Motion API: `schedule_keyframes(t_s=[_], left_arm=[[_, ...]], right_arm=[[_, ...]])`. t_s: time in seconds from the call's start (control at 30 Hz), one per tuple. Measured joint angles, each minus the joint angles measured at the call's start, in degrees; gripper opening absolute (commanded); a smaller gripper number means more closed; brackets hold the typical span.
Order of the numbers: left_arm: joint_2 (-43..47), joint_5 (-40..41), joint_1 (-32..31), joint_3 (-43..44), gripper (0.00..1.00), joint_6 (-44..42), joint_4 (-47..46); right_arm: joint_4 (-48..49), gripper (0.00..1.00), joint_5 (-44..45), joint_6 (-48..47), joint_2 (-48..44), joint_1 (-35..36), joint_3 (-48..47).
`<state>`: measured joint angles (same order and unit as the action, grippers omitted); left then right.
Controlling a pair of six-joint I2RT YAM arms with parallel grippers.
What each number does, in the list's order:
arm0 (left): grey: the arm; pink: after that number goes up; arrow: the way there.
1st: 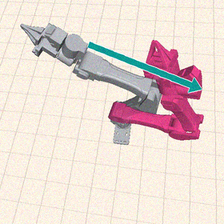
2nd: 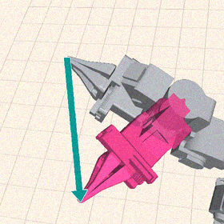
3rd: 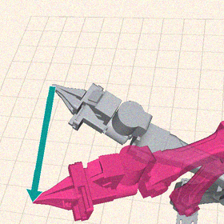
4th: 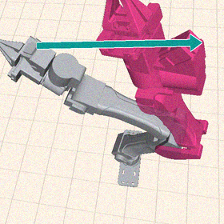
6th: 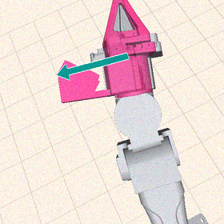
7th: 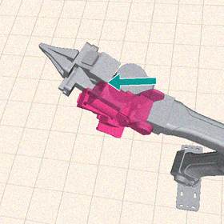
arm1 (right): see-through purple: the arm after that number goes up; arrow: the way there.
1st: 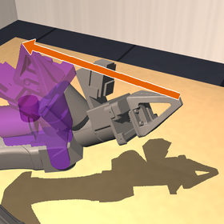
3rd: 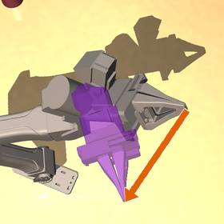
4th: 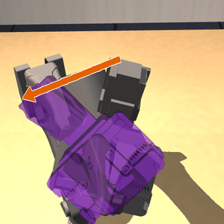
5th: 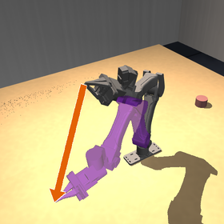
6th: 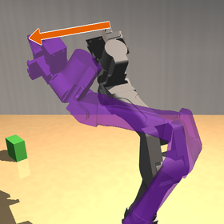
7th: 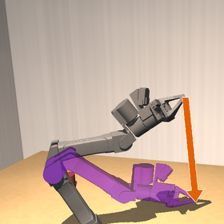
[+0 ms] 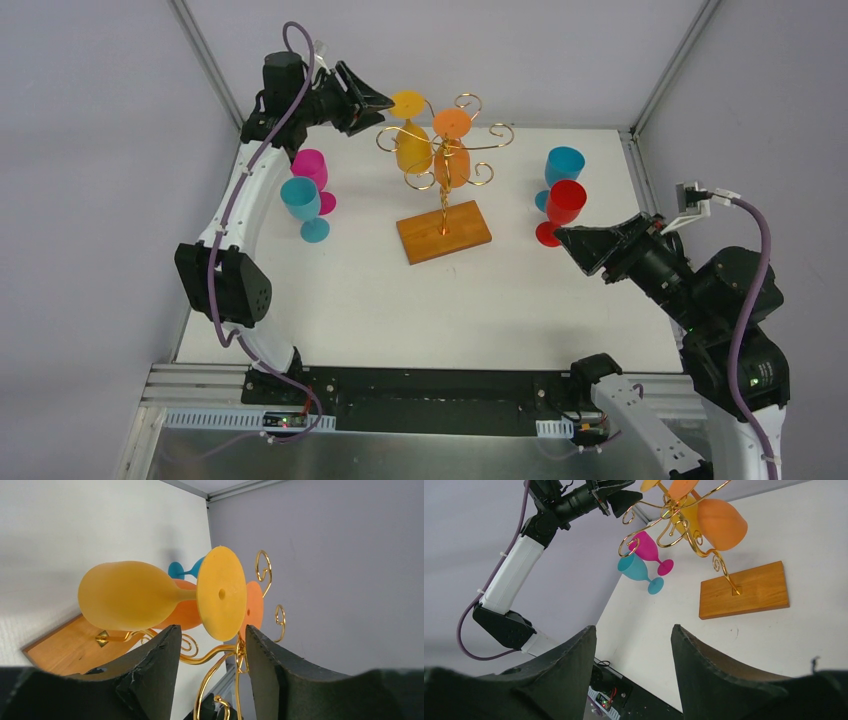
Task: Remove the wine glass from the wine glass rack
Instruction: Pick up the wine glass from the wine rack.
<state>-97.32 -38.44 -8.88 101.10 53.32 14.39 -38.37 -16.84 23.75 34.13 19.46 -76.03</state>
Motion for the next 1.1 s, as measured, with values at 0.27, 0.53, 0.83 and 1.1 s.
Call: schedule_keyframes(t_s=[0.27, 0.53, 0.83, 1.1], left_arm=[[-1.16, -0.11, 0.0, 0.79, 0.43, 1.86, -2.89], [-3.52, -0.35, 0.0, 0.85, 0.38, 3.8, -4.61], [-4.11, -0.72, 0.0, 0.83, 0.23, 6.4, -7.56], [-4.7, -2.51, 0.0, 0.09, 0.09, 8.81, -11.15]], right_arm=[[0.0, 0.6, -0.44, 0.22, -0.02, 0.46, 0.0], [0.0, 0.6, -0.46, 0.24, -0.07, 0.48, 0.0], [0.02, 0.59, -0.44, 0.24, -0.07, 0.48, 0.0], [0.02, 0.59, -0.46, 0.24, -0.07, 0.52, 0.0]])
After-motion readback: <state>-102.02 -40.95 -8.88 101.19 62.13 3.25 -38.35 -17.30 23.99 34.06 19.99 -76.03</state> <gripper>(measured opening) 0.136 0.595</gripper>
